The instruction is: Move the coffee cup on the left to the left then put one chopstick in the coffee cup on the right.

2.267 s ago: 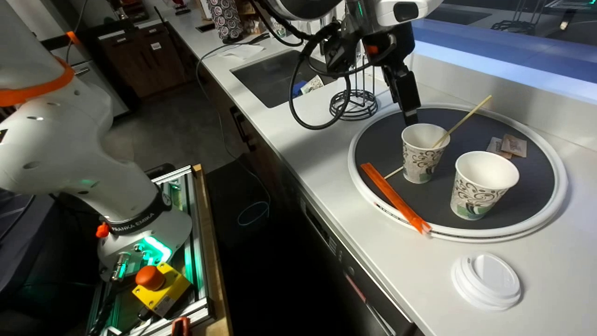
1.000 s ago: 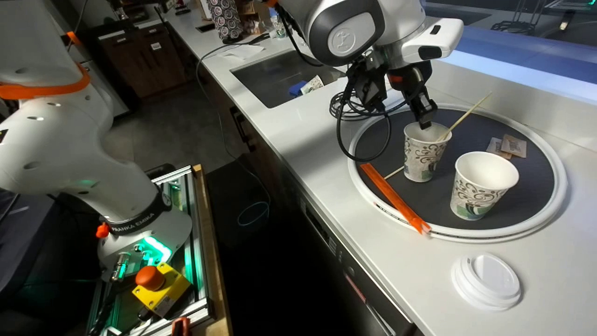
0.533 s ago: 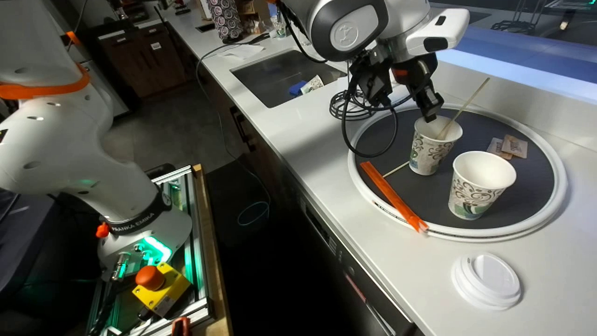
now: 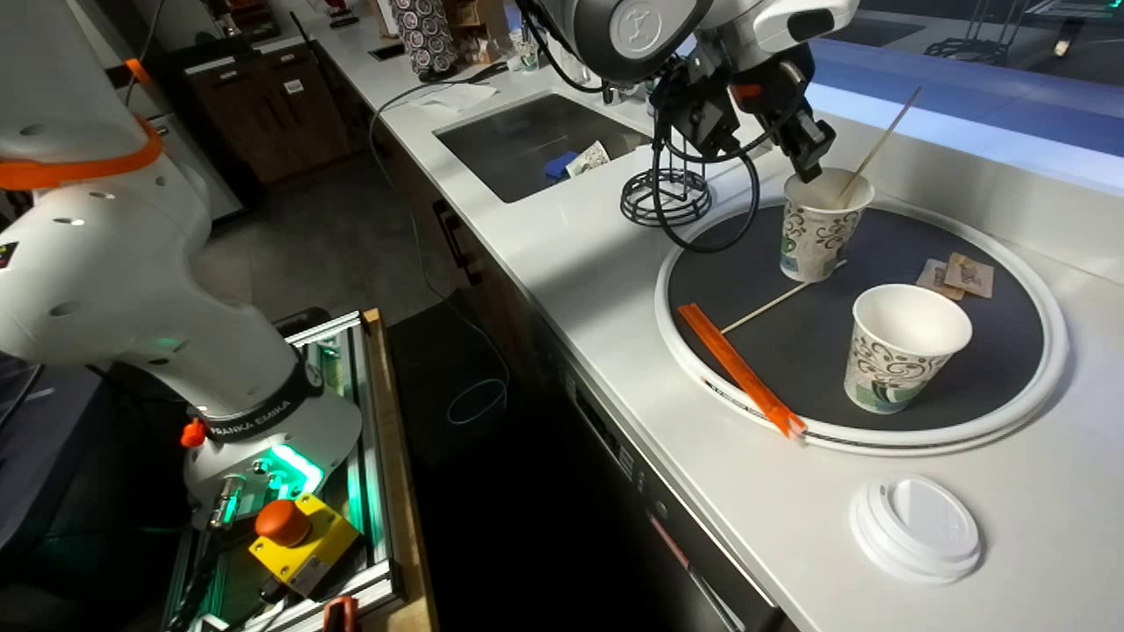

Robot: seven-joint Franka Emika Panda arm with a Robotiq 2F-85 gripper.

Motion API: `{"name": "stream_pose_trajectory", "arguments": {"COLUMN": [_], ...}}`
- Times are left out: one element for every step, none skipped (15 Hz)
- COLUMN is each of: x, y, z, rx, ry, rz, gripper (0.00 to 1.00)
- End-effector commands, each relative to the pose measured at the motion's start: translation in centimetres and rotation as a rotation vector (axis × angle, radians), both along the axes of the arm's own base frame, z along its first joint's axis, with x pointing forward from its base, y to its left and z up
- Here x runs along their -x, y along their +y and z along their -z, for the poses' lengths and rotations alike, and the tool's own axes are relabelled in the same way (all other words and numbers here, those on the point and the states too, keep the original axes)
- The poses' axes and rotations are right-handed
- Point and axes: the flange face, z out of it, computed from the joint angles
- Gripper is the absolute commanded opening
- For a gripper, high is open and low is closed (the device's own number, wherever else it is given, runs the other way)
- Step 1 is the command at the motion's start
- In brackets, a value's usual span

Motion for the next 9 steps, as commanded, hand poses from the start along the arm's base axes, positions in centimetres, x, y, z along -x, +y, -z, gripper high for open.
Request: {"name": "stream_pose_trajectory", "arguments": {"x": [0.0,0.0,0.0,0.0,0.0,0.1,0.2,0.3,0.4], "y": [2.5,3.3,4.0,4.7,5.3,5.8,6.1,6.4,6.6], "z": [0.8,1.1,1.4,1.8,2.3,2.7,3.1,3.6,3.9], "rx": [0.037,0.042,0.05,0.062,0.078,0.082,0.089,0.094,0.101], "ry": [-0.029,-0.037,-0.046,-0.053,-0.061,-0.066,-0.069,-0.068,-0.067], "rz": [-0.088,-0.111,-0.14,-0.166,-0.196,-0.222,-0.239,-0.256,-0.269], "gripper": [0.01,0.01,0.01,0.01,0.01,0.01,0.01,0.01,0.01]}}
